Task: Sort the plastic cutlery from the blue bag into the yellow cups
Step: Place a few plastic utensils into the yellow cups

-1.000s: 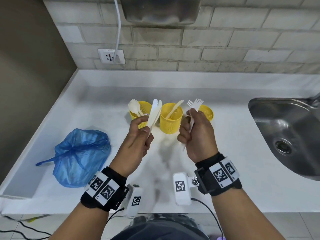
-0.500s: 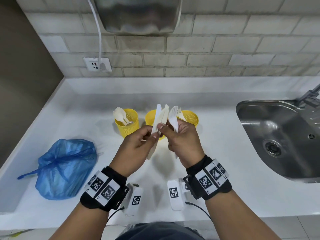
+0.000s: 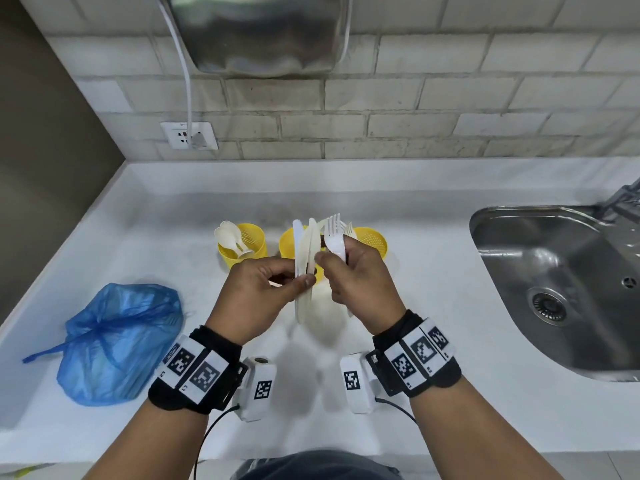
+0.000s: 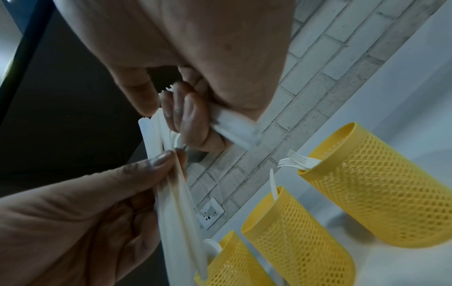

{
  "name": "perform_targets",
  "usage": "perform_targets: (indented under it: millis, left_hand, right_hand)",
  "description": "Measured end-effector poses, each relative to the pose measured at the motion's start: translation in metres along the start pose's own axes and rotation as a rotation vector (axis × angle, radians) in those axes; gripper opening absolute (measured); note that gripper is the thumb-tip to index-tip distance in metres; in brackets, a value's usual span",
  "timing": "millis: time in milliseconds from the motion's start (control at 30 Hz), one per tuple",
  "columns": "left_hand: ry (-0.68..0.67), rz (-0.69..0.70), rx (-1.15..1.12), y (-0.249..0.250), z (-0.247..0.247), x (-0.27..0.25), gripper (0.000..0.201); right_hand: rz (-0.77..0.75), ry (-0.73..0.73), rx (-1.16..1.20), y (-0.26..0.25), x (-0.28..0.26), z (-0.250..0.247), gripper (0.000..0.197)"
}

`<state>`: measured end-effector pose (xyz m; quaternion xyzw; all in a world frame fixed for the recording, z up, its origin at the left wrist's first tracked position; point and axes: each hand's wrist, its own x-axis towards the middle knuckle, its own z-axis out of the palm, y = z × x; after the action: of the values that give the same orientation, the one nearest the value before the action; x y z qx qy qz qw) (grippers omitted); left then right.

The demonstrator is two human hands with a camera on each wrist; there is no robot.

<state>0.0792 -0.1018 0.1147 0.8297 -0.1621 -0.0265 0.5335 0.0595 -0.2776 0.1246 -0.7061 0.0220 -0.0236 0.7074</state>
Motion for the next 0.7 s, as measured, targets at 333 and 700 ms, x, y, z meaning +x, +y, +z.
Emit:
perform_targets:
  millis: [333,700]
  left_hand:
    - [0.115,-0.069,-0.086,0.000,-0.003,0.023,0.005]
    - [0.198,0.091,0.220,0.005,-0.005,0.092,0.016]
  right_hand:
    - [0.157,0.189,0.161,0.021,0.011,-0.034,0.022]
    - [-0.076,0.353,0.091,-0.001,0.060,-0.079,0.018]
